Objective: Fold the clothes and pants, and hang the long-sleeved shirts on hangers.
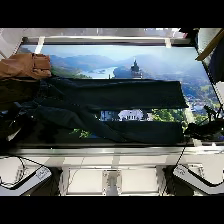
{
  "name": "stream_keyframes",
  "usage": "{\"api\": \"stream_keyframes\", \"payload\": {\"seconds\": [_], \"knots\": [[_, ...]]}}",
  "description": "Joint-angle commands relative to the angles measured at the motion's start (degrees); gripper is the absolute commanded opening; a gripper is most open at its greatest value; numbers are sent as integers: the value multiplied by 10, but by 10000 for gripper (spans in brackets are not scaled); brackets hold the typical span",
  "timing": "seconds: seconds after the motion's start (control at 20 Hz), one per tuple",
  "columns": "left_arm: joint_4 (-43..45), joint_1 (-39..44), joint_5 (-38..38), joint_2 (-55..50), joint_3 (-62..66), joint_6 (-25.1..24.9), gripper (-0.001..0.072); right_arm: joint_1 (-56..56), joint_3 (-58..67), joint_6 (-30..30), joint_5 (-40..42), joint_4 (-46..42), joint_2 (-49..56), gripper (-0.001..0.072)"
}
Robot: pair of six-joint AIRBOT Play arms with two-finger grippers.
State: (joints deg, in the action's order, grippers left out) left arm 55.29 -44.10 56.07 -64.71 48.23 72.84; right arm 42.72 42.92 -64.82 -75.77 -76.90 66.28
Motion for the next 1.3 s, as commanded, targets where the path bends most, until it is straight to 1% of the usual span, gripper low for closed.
{"api": "stream_keyframes", "payload": {"seconds": [0.0,0.15,0.3,0.35,0.4,0.5,0.55,0.6,0.65,0.75,0.85,0.95,1.05,1.15,1.25], "knots": [[0,0,-2,0,0,0,21,36,-14,32,7,52,20,447],[0,0,-3,0,0,0,21,37,-15,56,10,85,42,446],[0,0,-3,0,0,0,21,37,-15,57,14,93,59,445],[0,0,-3,0,0,0,21,37,-16,57,13,96,62,421],[0,0,-3,0,0,0,21,37,-18,61,9,103,63,369],[0,0,-3,0,0,0,21,37,-19,71,1,108,63,329],[0,0,-3,0,0,0,21,37,-19,71,-5,110,63,295],[0,0,-3,0,0,0,21,37,-19,71,-16,115,63,132],[0,0,-3,0,0,0,21,37,-18,73,-31,124,62,27],[0,0,-2,0,2,0,21,37,0,80,-80,144,62,23],[11,-3,14,0,15,0,20,37,53,79,-133,176,62,22],[44,-3,36,0,38,0,20,37,135,65,-147,255,62,22],[58,-3,38,0,48,13,20,33,203,27,-96,330,62,22],[58,-3,36,0,48,13,20,11,240,-28,-23,327,64,21],[58,-3,36,0,48,13,20,-21,245,-77,53,285,67,22]]}}
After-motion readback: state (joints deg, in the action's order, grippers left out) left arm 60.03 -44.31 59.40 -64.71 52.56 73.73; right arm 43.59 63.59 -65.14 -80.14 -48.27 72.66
